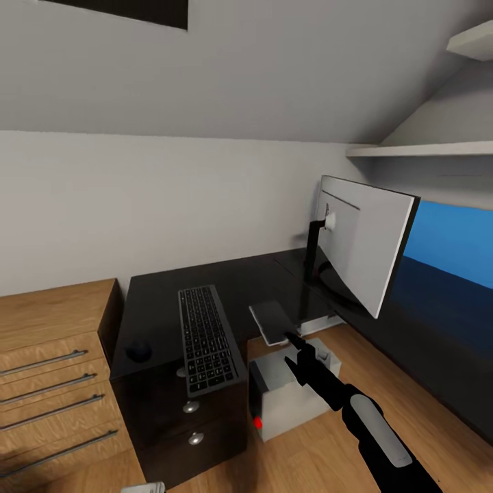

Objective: In the bedroom, organize the workspace by keeping the computer under the desk, ensuring the monitor is on the desk, placing the keyboard on the desk next to the monitor, placing the mouse on the desk next to the keyboard, moving the folder from the swivel chair onto the desk next to the mouse, stacking the notebook on top of the folder with the pen on top of the notebook, and positioning the swivel chair next to the desk.

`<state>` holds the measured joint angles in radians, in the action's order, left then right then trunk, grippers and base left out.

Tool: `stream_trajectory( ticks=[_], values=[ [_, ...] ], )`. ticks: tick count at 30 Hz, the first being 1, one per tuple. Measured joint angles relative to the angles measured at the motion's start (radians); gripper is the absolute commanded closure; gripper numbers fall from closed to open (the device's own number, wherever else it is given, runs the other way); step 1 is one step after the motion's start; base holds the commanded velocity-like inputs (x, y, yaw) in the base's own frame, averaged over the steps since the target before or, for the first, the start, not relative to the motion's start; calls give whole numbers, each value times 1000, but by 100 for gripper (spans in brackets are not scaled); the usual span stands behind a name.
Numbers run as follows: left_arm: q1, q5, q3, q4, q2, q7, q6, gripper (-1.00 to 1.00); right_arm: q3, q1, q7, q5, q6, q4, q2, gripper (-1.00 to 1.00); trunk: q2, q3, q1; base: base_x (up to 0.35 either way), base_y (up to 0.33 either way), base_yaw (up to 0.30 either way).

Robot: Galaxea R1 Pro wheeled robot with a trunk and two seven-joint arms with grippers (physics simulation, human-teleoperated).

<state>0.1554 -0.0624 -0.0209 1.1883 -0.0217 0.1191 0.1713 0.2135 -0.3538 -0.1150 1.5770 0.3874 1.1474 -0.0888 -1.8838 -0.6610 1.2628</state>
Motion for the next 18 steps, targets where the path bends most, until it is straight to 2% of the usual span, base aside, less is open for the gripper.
stream_trajectory(
  ticks=[1, 4, 7, 14, 17, 18],
  values=[
    [0, 0, 0, 1, 1, 0, 1, -100, 0, 0, 0, -2, -2, 2, -18, -100, 7, 3, -4, 0, 0, 0],
    [0, 0, 1, 1, 1, -1, 1, -100, 0, 0, 1, -3, -3, -2, -39, -100, 28, 13, -15, -4, 0, 0],
    [0, -1, 1, 1, 1, -1, 1, -100, 0, 0, 2, -3, -3, -4, -46, -100, 49, 22, -27, -90, 0, 0],
    [0, 0, 1, 1, 0, -1, 1, -100, 0, 0, 5, -3, -3, -14, -52, -100, 98, 44, -53, -246, -15, 0],
    [0, 0, 1, 1, 1, -1, 1, -100, 0, 0, 7, -6, -4, -16, -53, -100, 119, 53, -65, -126, -21, 0],
    [0, -1, 0, 0, 1, -1, 2, -100, 0, 0, 26, -26, -10, -18, -53, -100, 126, 56, -69, -56, -10, 0]
  ],
)
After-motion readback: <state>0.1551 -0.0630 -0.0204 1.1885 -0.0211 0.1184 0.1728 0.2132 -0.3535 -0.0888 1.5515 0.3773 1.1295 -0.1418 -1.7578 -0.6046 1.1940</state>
